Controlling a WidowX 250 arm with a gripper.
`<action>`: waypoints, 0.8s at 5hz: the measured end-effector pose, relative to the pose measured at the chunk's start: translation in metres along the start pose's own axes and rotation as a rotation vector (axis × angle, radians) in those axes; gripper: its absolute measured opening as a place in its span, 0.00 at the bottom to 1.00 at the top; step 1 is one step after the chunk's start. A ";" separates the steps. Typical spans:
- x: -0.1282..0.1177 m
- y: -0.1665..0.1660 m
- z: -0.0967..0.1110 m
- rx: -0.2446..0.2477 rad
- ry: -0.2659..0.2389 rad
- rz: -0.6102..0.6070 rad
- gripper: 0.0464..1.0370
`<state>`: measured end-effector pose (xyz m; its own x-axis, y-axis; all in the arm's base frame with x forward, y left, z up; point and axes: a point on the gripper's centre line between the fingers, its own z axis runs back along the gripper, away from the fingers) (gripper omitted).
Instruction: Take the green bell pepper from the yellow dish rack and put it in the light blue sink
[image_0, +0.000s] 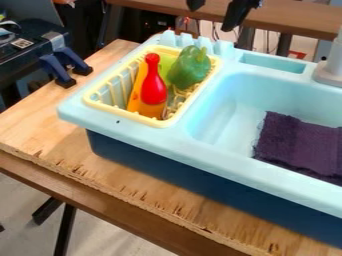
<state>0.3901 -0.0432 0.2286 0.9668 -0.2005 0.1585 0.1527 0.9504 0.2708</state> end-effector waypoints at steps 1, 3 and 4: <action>0.001 0.000 0.000 -0.006 0.004 0.003 0.97; 0.001 -0.012 -0.010 -0.029 0.021 -0.050 0.97; 0.001 -0.014 -0.019 -0.028 0.044 -0.071 0.97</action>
<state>0.3933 -0.0524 0.2065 0.9614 -0.2572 0.0979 0.2258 0.9406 0.2534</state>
